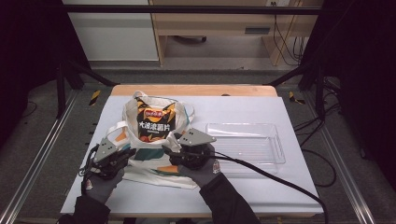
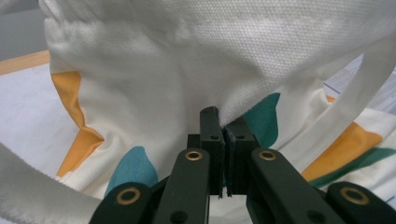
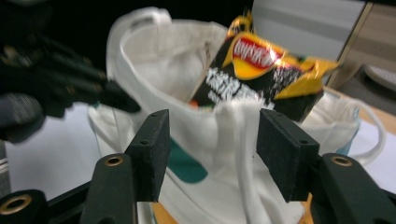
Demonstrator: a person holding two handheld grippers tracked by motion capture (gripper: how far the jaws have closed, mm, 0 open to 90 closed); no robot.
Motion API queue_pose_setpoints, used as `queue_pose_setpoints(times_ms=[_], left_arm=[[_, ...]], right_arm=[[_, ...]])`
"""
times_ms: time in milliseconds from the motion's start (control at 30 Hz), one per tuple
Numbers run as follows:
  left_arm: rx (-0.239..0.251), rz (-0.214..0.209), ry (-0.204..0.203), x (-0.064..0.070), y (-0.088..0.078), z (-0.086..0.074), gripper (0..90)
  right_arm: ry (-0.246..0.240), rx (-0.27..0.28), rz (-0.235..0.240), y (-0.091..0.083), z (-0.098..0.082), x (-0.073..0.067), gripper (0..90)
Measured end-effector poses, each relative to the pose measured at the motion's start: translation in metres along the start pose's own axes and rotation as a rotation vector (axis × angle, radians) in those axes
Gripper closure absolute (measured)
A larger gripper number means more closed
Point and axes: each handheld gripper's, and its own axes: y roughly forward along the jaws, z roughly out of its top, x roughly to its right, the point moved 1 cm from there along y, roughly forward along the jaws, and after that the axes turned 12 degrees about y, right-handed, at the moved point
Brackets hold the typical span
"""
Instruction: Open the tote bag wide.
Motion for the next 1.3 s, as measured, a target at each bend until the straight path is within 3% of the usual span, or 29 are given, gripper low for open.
queue_pose_setpoints(times_ms=[67,133,267,433,633,700,733,833,933,1000,1033,1100,1267,1300], left_arm=[[-0.005,-0.003,0.001,0.001,0.0,-0.002,87.8],[-0.007,-0.006,-0.001,0.003,0.0,-0.004,87.8],[-0.022,-0.011,0.012,0.005,-0.001,-0.008,87.7],[-0.036,-0.018,0.018,0.008,0.001,-0.009,87.5],[-0.013,-0.001,0.003,0.007,-0.004,-0.008,80.6],[0.04,0.006,-0.017,0.004,-0.017,-0.004,80.5],[0.04,0.006,-0.017,0.004,-0.017,-0.004,80.8],[0.101,0.012,-0.041,-0.001,-0.033,0.004,85.3],[0.13,0.015,-0.044,-0.003,-0.039,0.013,88.4],[0.166,0.024,-0.032,-0.007,-0.045,0.029,89.6],[0.166,0.024,-0.032,-0.007,-0.045,0.029,89.7],[0.186,0.016,-0.039,-0.011,-0.04,0.045,89.7],[0.14,-0.023,-0.014,-0.011,-0.016,0.063,89.7],[0.103,-0.018,0.011,-0.008,-0.003,0.068,89.7]], right_arm=[[0.017,0.032,0.005,-0.004,0.006,0.0,46.3],[0.032,0.054,-0.011,-0.005,0.01,0.004,55.3],[0.077,0.032,-0.028,0.004,0.01,0.011,73.1],[0.091,-0.005,-0.01,0.018,0.0,0.014,83.7],[0.082,-0.046,-0.013,0.024,-0.007,0.014,87.5],[0.079,-0.053,-0.009,0.025,-0.009,0.013,87.9],[0.078,-0.058,-0.009,0.025,-0.01,0.013,88.0],[0.074,-0.07,-0.009,0.027,-0.013,0.011,88.8],[0.07,-0.084,-0.008,0.028,-0.016,0.01,89.1],[0.066,-0.099,-0.003,0.03,-0.021,0.008,89.9],[0.066,-0.099,-0.003,0.03,-0.021,0.008,89.9],[0.065,-0.112,0.001,0.032,-0.025,0.006,90.0],[0.061,-0.127,0.006,0.034,-0.03,0.004,90.0],[0.06,-0.137,0.009,0.035,-0.033,0.003,90.0]])
